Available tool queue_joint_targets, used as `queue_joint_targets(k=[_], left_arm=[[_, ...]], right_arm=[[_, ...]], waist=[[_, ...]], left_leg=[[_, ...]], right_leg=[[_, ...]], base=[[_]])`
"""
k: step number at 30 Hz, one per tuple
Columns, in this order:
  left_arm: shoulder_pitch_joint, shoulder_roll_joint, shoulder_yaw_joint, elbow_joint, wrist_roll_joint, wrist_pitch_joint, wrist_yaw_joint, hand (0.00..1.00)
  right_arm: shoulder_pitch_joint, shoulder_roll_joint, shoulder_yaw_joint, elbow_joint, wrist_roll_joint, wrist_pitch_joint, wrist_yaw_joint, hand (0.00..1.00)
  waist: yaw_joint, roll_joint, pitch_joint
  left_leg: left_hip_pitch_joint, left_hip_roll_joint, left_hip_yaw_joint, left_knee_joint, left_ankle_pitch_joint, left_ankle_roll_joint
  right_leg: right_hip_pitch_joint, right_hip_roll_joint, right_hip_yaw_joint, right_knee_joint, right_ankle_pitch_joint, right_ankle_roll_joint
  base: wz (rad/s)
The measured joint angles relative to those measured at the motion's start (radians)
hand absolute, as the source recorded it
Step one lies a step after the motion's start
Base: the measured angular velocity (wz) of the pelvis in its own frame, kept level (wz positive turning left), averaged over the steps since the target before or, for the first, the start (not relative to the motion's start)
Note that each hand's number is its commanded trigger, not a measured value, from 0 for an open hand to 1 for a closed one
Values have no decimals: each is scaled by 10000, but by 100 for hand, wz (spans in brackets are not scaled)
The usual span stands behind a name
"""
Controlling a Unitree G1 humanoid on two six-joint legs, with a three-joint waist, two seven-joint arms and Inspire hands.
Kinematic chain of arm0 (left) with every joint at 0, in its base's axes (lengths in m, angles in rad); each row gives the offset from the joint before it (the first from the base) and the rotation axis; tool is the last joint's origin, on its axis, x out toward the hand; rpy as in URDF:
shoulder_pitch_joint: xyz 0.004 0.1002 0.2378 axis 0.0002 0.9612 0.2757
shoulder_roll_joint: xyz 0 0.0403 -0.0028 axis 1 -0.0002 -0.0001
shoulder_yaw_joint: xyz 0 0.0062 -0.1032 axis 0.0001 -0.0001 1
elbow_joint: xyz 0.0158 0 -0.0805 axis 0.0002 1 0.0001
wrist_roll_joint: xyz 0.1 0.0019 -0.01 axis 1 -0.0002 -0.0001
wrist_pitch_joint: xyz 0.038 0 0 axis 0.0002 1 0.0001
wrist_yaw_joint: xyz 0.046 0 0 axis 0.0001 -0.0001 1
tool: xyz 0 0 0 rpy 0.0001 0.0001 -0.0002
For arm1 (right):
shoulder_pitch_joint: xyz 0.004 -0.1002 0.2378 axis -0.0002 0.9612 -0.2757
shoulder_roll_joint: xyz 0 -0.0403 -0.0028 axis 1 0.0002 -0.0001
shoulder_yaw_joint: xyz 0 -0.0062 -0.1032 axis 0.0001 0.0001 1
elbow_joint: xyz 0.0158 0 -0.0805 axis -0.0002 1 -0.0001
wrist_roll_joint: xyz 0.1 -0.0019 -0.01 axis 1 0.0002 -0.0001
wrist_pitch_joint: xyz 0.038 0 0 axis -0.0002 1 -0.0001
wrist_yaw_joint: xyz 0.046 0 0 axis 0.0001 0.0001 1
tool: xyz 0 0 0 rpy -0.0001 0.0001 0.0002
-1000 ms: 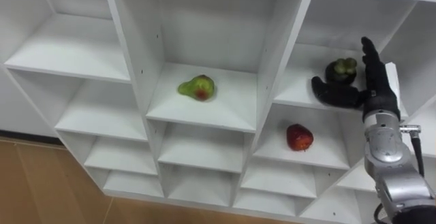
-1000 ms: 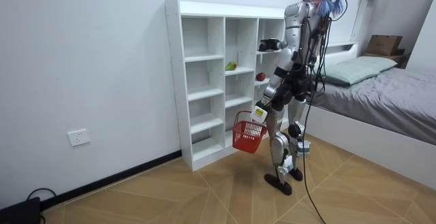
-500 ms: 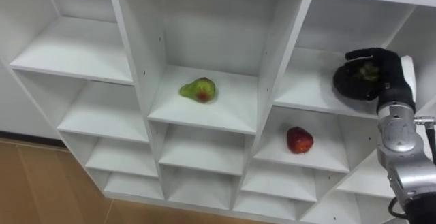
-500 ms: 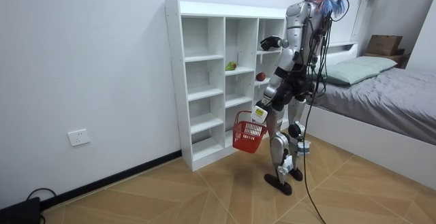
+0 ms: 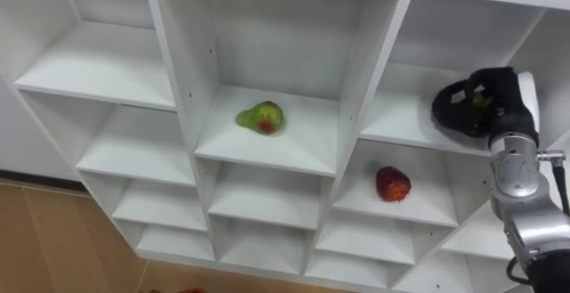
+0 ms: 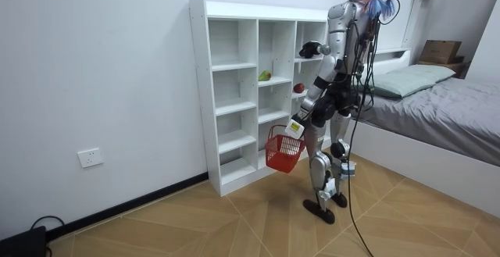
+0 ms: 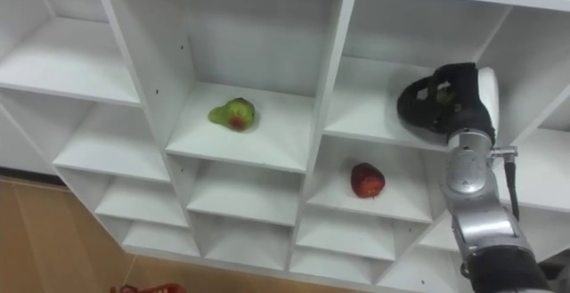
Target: Collect fruits from the closet
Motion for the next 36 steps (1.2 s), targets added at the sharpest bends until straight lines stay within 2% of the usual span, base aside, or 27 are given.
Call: queue_joint_targets(k=[2,4,25,30,36], left_arm=[[1,-17,-11,-104,-1,7,-10,100],[-14,-33,-64,-118,-15,2,-10,100],[-83,-29,-110,-147,-47,-65,-38,100],[-267,-102,-181,-147,-281,-66,-185,100],[-711,-223,-620,-155,-412,-75,-234,100]], right_arm=[[1,0,2,1,-8,3,45,100],[1,-1,74,9,-29,-6,44,100],[133,19,241,-194,-422,-19,136,100],[135,20,293,-248,-413,-43,81,100],[136,143,325,-477,-398,-175,174,100]], waist=[[-12,-33,-42],[-8,-24,-45],[-17,-119,-22],[-18,-93,-6],[-166,-50,33]], left_leg=[[2,1,2,0,0,0],[19,1,2,1,0,0],[42,7,2,4,0,0],[42,11,9,-24,0,0],[47,10,-22,-14,0,-1]], right_leg=[[1,0,-5,8,0,0],[19,0,-7,12,0,0],[21,2,31,8,-5,-5],[23,14,39,-1,-4,-6],[55,16,22,-19,-4,-6]], base=[[0],[0],[0],[0],[0]])
